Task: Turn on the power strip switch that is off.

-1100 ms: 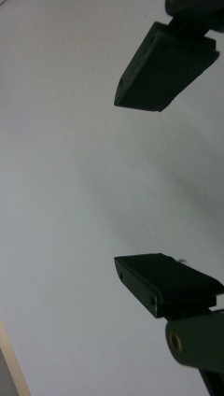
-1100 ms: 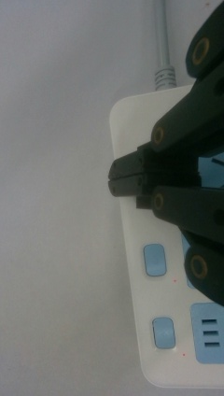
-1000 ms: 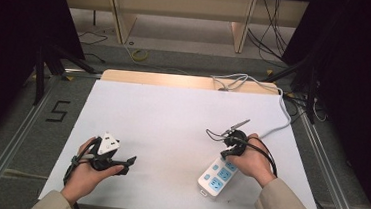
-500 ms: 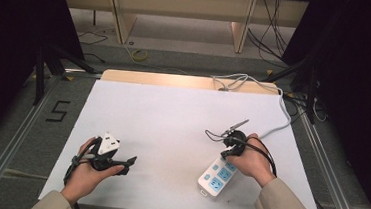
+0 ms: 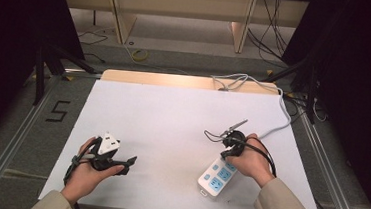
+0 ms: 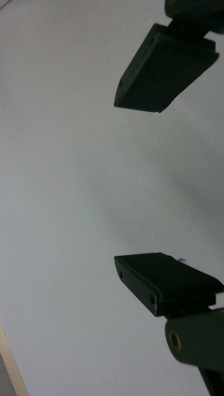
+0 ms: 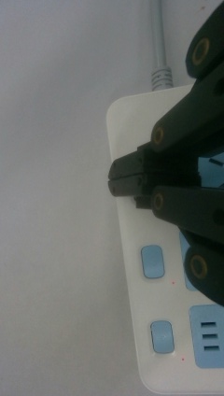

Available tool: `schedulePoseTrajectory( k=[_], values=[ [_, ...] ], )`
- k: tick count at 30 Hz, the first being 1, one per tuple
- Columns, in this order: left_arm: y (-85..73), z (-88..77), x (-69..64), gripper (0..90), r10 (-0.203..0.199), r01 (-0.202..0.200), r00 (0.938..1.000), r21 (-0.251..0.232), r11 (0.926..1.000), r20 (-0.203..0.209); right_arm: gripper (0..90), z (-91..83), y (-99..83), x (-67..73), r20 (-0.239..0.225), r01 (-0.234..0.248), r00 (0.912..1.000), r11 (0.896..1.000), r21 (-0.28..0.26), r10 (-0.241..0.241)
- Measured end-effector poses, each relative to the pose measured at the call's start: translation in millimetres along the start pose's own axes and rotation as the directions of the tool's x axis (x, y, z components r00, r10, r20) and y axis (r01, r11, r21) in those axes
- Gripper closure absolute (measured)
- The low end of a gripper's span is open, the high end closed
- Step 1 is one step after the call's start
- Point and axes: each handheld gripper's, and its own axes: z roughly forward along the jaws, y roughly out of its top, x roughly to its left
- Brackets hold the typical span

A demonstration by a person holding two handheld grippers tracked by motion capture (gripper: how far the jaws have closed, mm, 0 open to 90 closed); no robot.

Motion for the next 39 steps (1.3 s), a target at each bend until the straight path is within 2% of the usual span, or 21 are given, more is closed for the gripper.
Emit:
schedulePoseTrajectory(
  k=[11, 19, 39],
  values=[
    [0.4, 0.6, -1.1, 19.7, 0.010, -0.010, 0.9999, 0.005, 0.9999, 0.004, 90.0, -0.1, -2.7, -2.9, -0.018, -0.021, 0.9996, 1.000, -0.023, 0.020],
    [0.3, 0.5, -0.4, 19.7, 0.008, -0.008, 1.0000, 0.005, 1.0000, 0.004, 90.0, -1.6, -3.1, -3.8, -0.024, -0.016, 0.9996, 0.999, -0.036, 0.015],
    [-0.6, 0.6, -0.5, 20.2, 0.001, -0.001, 1.0000, 0.008, 1.0000, 0.005, 87.8, -18.7, -14.9, -6.9, -0.032, -0.012, 0.9994, 0.992, -0.124, 0.008]
  ],
)
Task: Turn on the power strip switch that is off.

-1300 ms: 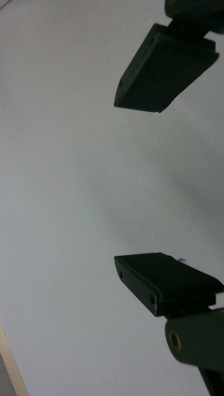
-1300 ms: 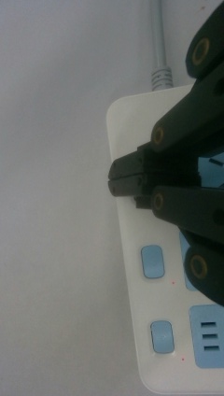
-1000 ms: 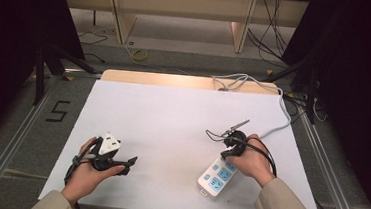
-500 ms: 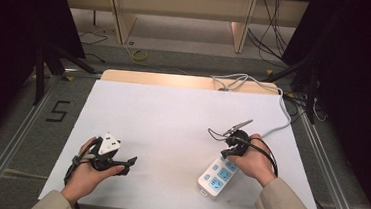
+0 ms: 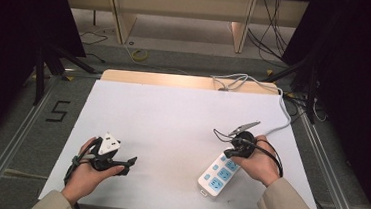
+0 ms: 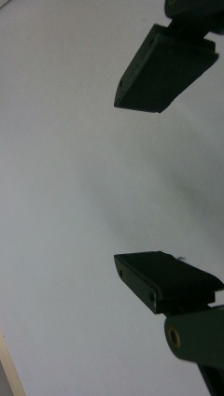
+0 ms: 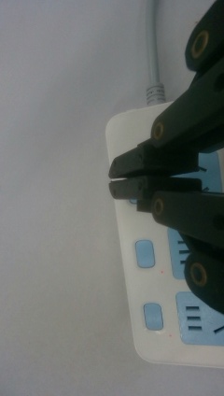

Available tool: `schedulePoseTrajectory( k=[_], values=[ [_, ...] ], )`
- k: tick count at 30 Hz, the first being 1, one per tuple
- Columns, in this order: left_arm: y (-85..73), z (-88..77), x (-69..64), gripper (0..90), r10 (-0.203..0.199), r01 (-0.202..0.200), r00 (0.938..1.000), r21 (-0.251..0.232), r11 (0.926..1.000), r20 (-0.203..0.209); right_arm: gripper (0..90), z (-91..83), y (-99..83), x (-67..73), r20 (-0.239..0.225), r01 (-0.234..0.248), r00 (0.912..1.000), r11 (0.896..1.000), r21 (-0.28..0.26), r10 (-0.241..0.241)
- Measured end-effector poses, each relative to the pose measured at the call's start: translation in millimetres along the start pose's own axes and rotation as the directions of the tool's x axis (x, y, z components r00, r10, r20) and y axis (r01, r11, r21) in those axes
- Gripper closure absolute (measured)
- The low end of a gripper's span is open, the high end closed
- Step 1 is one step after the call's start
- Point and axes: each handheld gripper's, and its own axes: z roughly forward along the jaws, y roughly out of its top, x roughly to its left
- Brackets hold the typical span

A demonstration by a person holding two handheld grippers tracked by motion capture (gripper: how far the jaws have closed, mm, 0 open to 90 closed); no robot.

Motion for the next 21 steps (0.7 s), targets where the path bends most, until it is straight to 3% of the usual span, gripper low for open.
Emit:
schedulePoseTrajectory(
  k=[7, 21],
  values=[
    [-0.3, 0.1, 0.0, 20.3, 0.000, 0.000, 1.0000, 0.001, 1.0000, 0.000, 84.2, -7.1, -8.5, -2.5, -0.022, -0.016, 0.9997, 0.999, -0.039, 0.015],
    [-0.5, 0.3, -0.2, 20.4, -0.001, 0.001, 1.0000, 0.003, 1.0000, 0.000, 69.4, -21.1, -33.6, -14.0, 0.012, -0.070, 0.9973, 0.988, -0.137, 0.072]
  ],
)
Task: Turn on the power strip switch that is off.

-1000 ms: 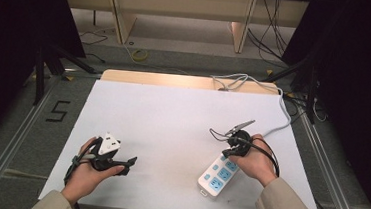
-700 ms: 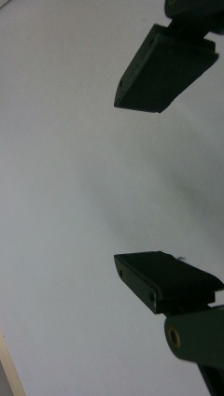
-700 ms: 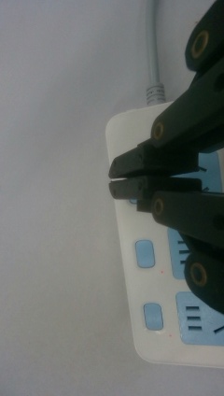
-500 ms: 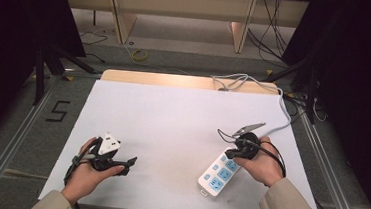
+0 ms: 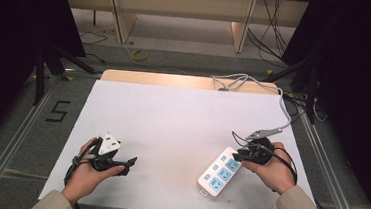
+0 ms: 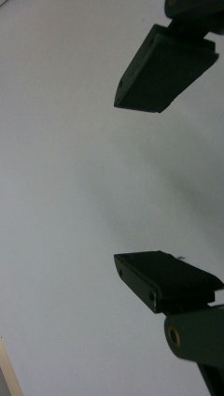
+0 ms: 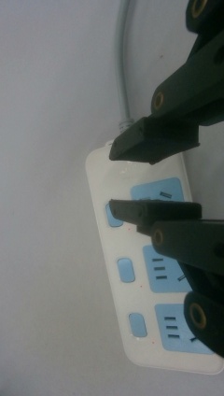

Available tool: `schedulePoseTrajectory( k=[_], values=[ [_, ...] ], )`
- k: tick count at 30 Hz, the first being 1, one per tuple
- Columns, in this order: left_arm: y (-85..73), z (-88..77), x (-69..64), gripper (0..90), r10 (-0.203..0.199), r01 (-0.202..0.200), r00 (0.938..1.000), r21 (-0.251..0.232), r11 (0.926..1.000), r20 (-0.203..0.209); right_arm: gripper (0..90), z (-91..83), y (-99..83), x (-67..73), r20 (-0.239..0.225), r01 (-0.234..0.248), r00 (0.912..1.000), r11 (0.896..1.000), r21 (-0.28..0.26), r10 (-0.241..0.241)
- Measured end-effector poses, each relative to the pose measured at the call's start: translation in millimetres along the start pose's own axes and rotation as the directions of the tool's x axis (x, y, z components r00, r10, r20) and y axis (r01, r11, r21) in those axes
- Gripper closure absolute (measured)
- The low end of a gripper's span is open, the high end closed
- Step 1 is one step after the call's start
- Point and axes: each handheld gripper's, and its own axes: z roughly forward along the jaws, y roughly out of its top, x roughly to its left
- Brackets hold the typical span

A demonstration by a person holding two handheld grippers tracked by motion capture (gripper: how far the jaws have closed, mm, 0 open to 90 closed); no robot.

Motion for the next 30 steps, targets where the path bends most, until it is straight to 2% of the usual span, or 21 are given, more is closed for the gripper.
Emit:
schedulePoseTrajectory(
  k=[21, 30],
  values=[
    [-0.9, -0.4, 0.4, 20.4, -0.007, 0.007, 1.0000, 0.001, 1.0000, 0.002, 50.8, -12.2, -26.7, -5.4, -0.011, -0.018, 0.9998, 0.994, -0.105, 0.017],
    [-1.1, -0.7, 0.4, 20.4, -0.007, 0.007, 1.0000, 0.002, 1.0000, 0.002, 47.2, -16.3, -39.3, -5.9, -0.017, -0.009, 0.9998, 0.991, -0.136, 0.006]
  ],
)
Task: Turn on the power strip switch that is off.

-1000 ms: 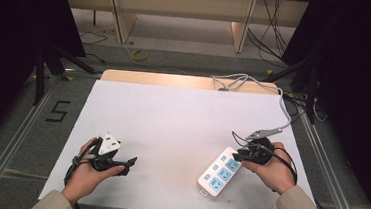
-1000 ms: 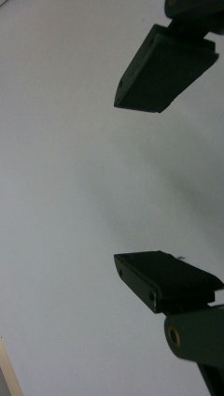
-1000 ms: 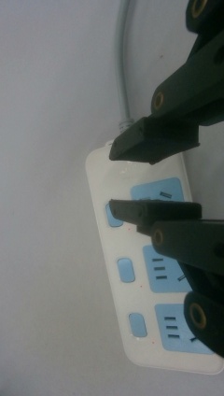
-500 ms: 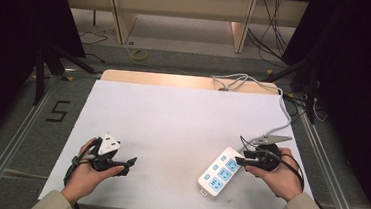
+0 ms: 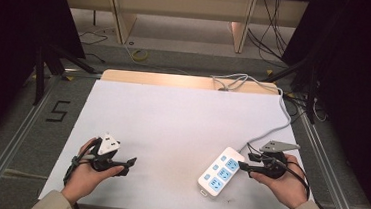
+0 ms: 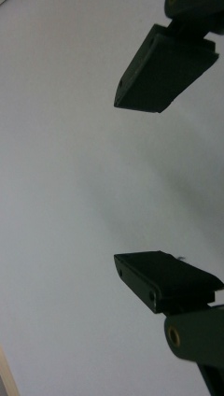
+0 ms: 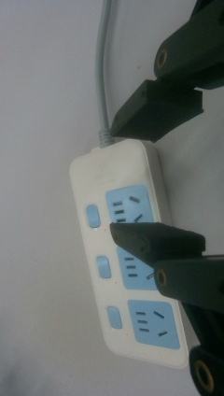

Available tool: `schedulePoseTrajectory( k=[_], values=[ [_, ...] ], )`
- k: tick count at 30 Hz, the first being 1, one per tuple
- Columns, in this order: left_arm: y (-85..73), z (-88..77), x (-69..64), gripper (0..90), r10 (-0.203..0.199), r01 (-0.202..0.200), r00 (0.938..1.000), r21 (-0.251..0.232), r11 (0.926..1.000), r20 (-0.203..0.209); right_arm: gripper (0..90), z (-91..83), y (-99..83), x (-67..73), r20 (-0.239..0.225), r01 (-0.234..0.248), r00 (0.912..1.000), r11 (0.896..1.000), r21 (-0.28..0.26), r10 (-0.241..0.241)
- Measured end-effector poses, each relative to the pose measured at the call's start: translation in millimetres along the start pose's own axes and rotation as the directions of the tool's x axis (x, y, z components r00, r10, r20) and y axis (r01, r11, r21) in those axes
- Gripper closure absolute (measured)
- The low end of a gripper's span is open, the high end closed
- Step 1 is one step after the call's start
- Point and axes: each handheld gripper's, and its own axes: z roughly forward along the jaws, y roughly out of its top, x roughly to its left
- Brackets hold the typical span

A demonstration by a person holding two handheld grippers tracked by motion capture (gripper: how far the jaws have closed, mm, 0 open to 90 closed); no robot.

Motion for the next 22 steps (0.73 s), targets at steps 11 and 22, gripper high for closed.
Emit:
schedulePoseTrajectory(
  k=[11, 22],
  values=[
    [0.1, -0.5, 0.1, 20.4, 0.006, -0.006, 1.0000, 0.004, 1.0000, 0.000, 44.1, -4.2, -10.3, -2.6, 0.014, 0.005, 0.9999, 0.999, -0.037, -0.005],
    [0.5, 0.8, -0.6, 19.7, 0.005, -0.005, 1.0000, 0.002, 1.0000, 0.008, 43.3, -6.0, -14.7, -2.9, 0.026, -0.007, 0.9996, 0.998, -0.056, 0.008]
  ],
)
